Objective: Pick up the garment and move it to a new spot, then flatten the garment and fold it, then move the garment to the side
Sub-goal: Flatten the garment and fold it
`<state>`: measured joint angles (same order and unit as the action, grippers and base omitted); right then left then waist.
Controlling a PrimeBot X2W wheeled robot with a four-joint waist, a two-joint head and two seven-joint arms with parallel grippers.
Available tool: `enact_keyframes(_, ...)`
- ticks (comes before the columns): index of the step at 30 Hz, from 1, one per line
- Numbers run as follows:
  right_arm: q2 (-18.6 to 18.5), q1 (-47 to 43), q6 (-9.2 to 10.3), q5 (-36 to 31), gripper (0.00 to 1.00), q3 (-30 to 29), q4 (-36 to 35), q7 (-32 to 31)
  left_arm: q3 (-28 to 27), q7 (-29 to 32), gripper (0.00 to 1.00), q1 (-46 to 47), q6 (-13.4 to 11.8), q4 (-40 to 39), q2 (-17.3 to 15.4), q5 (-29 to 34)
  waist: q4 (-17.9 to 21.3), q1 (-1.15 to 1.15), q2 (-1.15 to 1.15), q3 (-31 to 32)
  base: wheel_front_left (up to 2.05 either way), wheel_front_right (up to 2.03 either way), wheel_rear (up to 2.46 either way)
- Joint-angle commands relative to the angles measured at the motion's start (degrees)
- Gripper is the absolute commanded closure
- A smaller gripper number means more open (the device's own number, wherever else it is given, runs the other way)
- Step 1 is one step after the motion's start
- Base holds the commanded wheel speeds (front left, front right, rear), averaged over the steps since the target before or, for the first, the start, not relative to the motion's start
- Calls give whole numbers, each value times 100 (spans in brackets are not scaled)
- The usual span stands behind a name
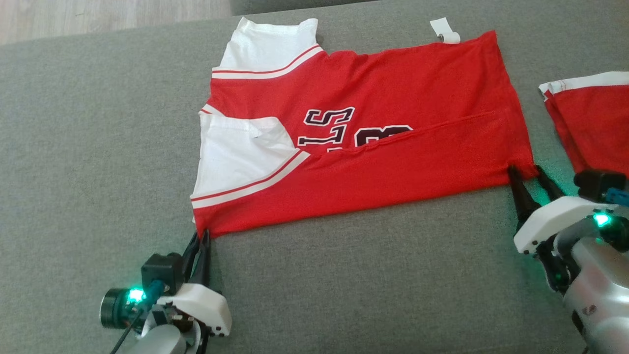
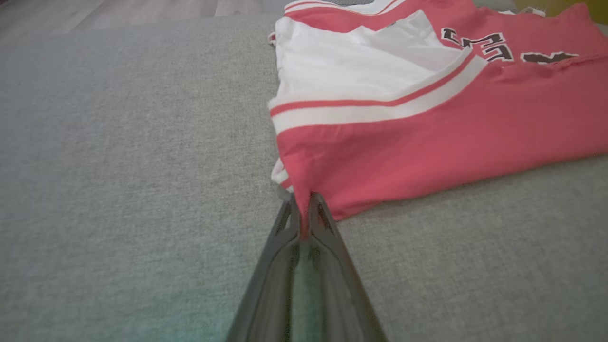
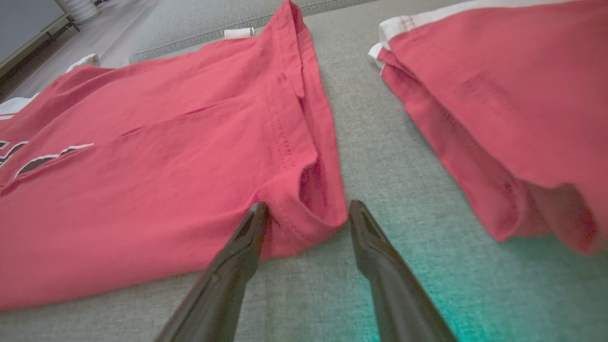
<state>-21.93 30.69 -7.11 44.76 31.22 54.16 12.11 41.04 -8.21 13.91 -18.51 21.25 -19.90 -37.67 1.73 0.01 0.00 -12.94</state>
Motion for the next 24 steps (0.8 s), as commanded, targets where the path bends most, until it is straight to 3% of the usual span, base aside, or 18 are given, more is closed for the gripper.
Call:
enact_keyframes(1,19,49,-37,-51,100,119,0,97,-171,-37,100,238,-63,-142,-199,65,-15,-1,0,8,0,0,0)
enact_keyframes(8,-108,-135,-37,-12,100,183,-68,235,-158,-78,100,121,-94,-231,-245,43,-81,-1,0,171,0,0,0)
enact_keyframes(24,-1030,-1958,-37,270,100,43,-1254,266,226,93,100,-1058,-360,-1290,-587,43,-320,-1,0,890,0,0,0)
